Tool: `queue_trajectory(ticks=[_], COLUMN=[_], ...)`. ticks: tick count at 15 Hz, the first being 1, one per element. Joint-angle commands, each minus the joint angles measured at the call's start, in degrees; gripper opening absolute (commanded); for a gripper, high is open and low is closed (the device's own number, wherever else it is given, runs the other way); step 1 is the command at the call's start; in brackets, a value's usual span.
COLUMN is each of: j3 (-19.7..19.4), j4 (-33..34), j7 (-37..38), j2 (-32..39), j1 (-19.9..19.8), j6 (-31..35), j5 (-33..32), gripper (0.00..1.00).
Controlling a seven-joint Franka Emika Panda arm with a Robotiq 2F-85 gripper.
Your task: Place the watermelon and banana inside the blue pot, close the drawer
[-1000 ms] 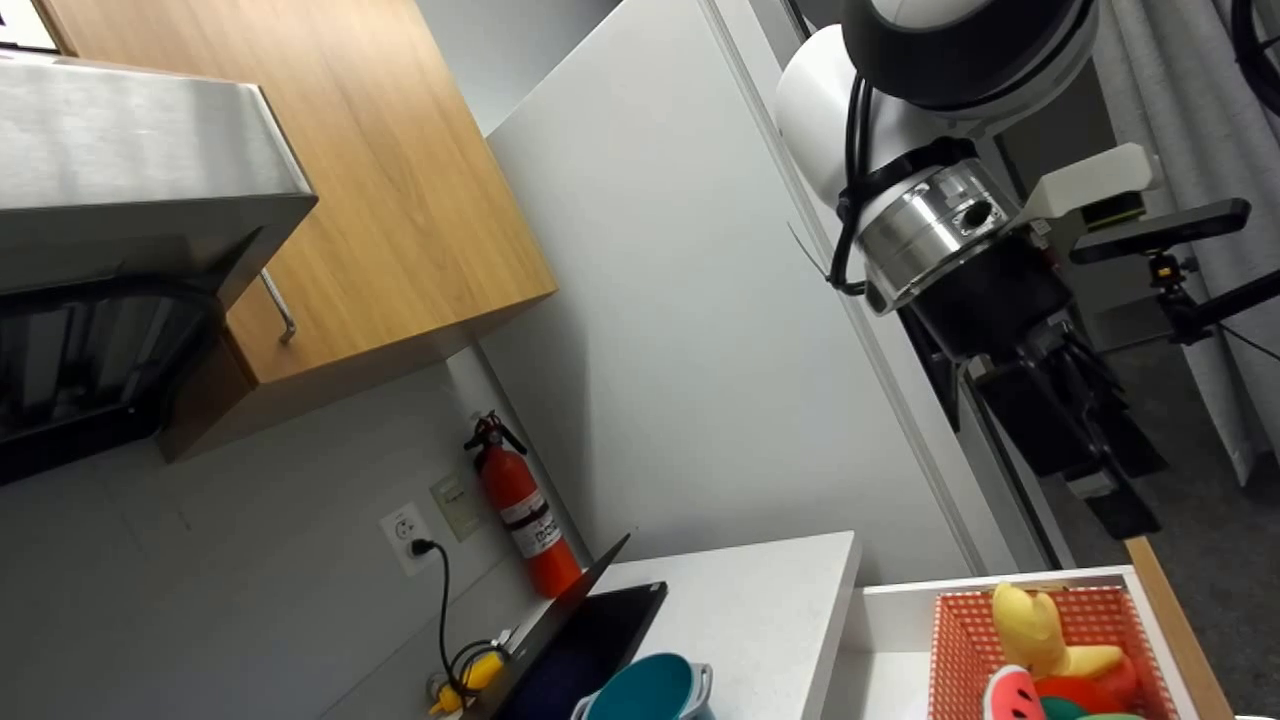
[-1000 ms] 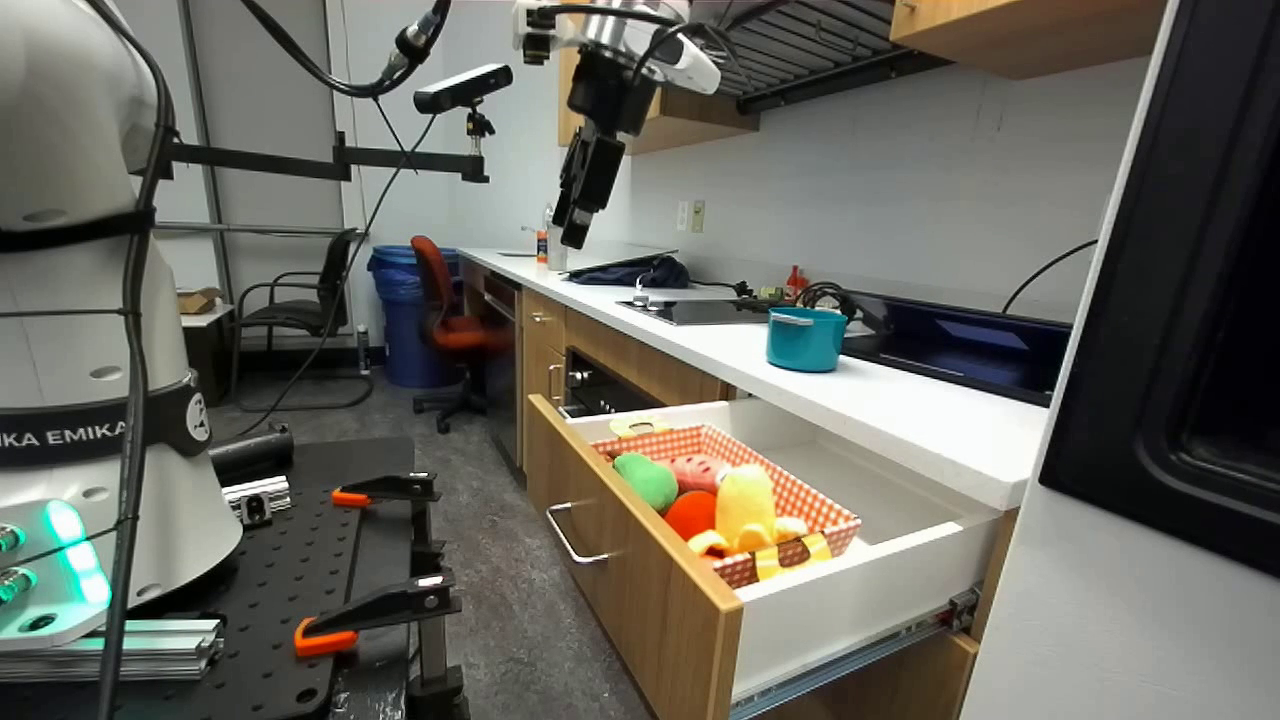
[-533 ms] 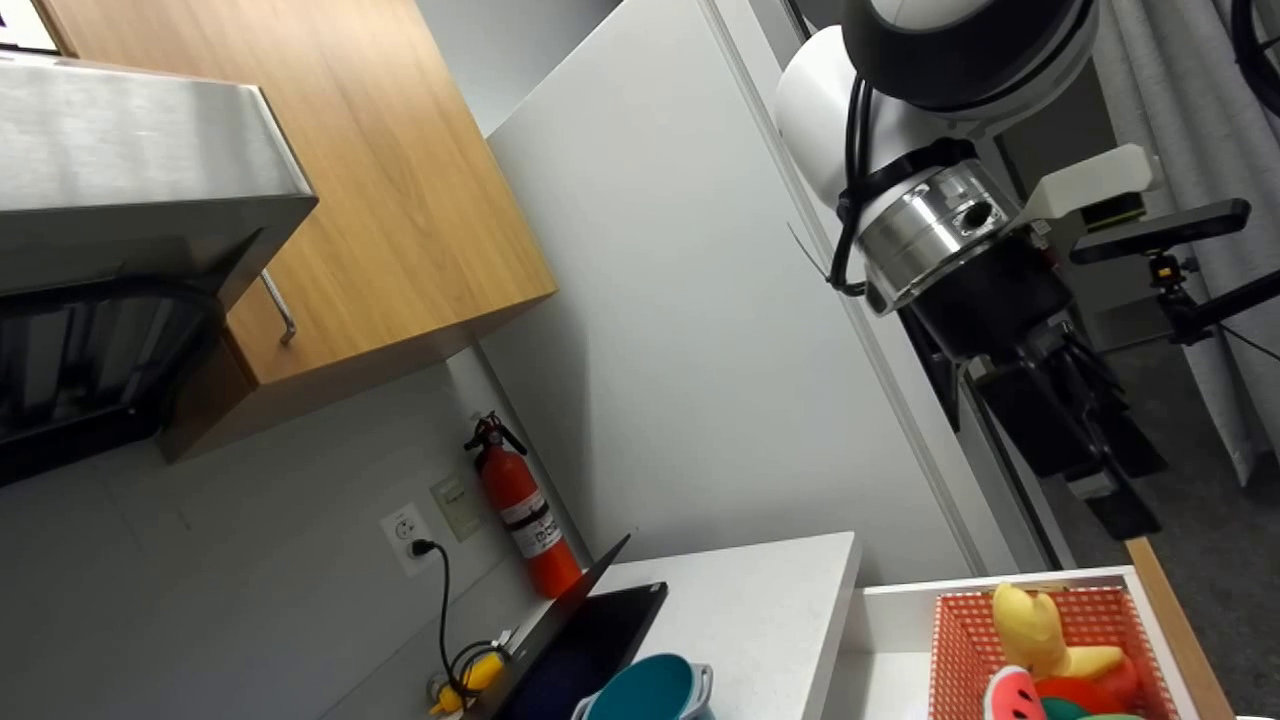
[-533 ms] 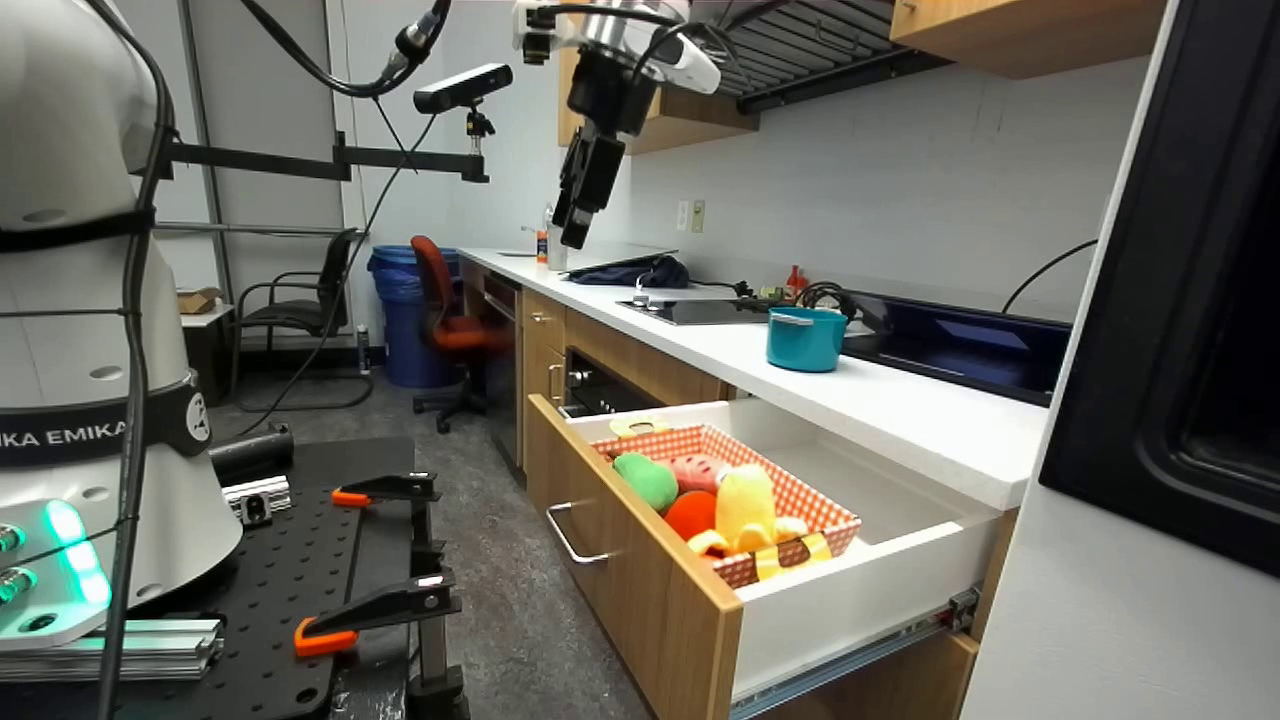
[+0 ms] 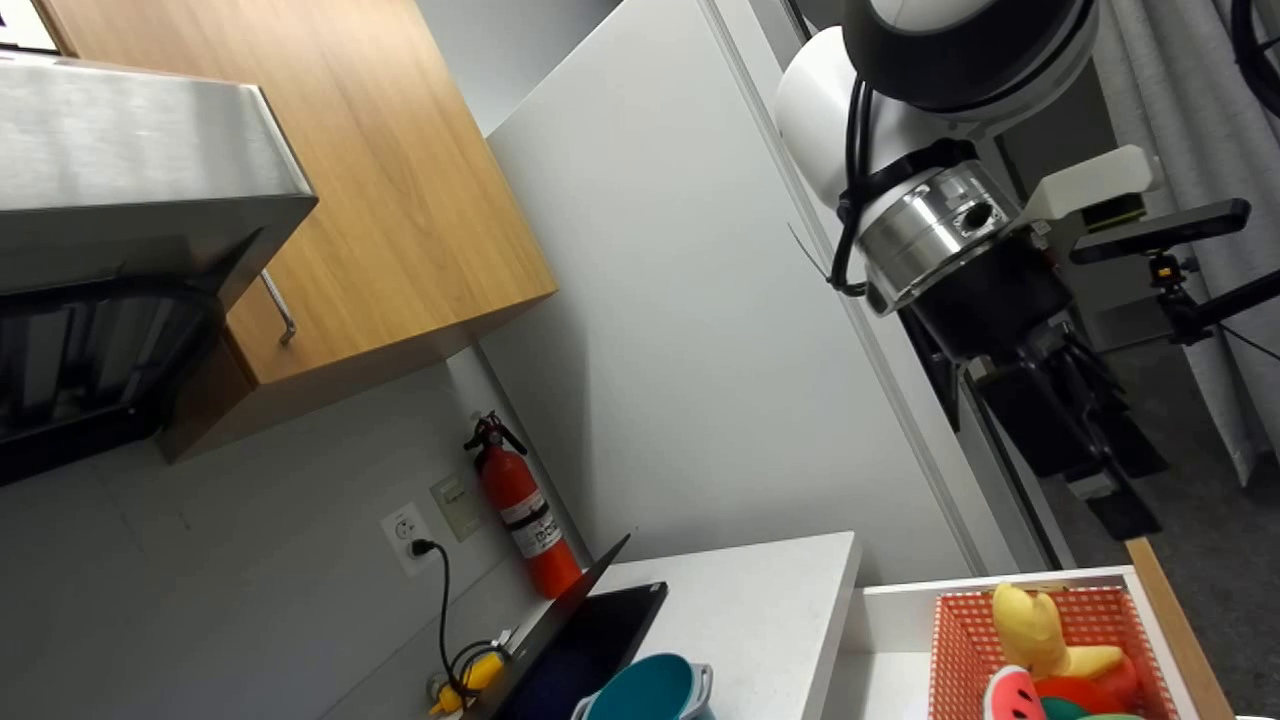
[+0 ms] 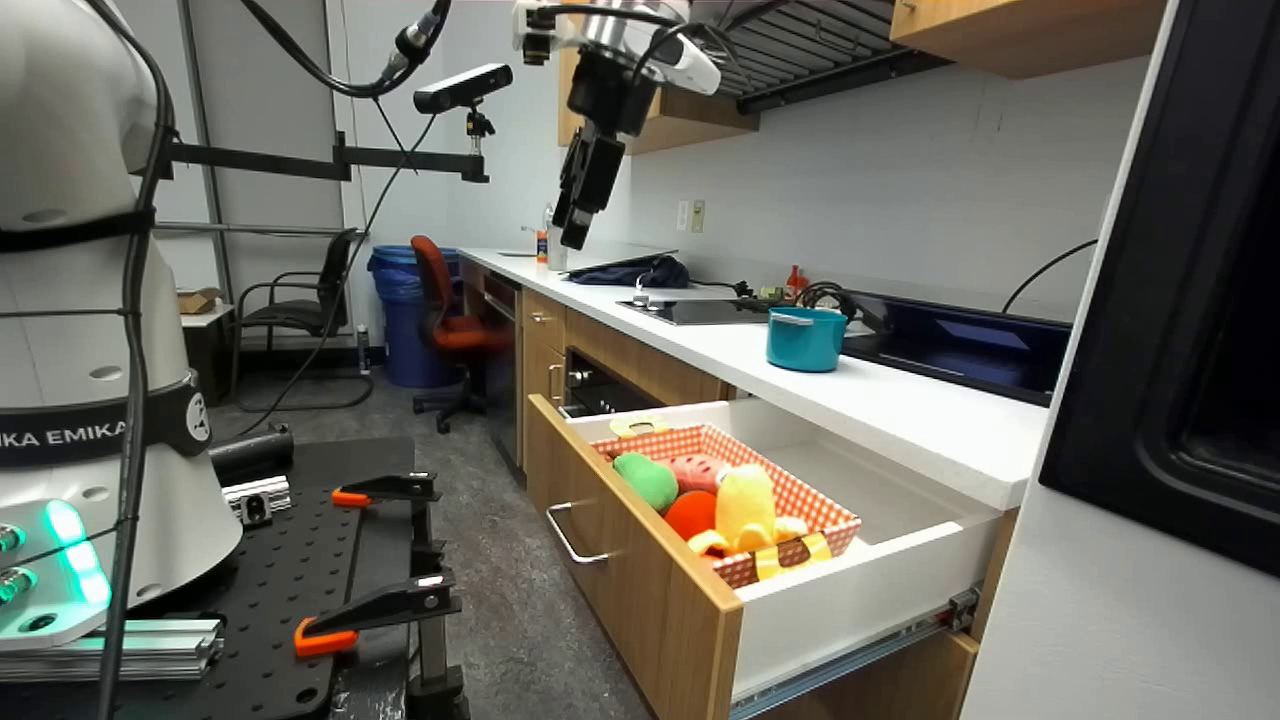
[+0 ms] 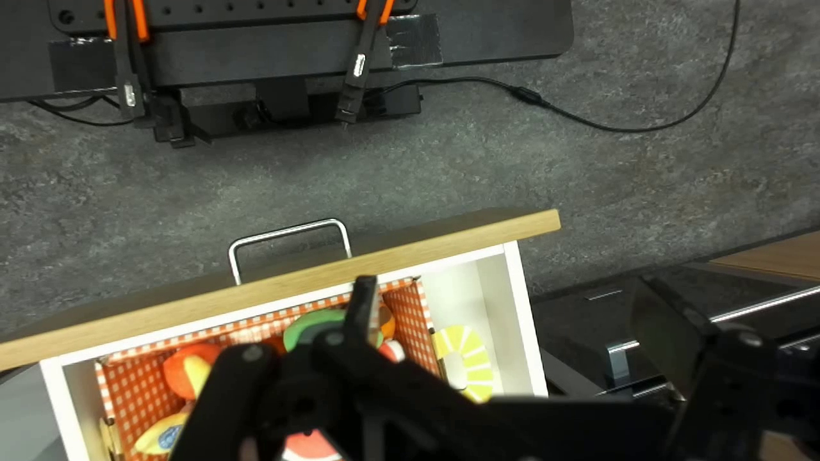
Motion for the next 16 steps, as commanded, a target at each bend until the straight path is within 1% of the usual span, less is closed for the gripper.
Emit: queue_trajectory(ticks=[1,3,5,10,16], j3=[0.6,0.6,0.7,0.4,-0.2], j4=[1.0,1.6,1.9,1.7,2.1], j7=[0.6,1.2,2.1,5.3,9.6], j2=[1.9,3.5,5.0,9.1,14.8], j1=[-1.0,-1.3,-1.7,-2.9,-3.7], j6=[1.4,2.6,5.4,14.6,24.8], j5=[-0.7,-1.3,-2.0,-3.0,-1.9], gripper=[1.00,1.00,1.00,1.00,1.00])
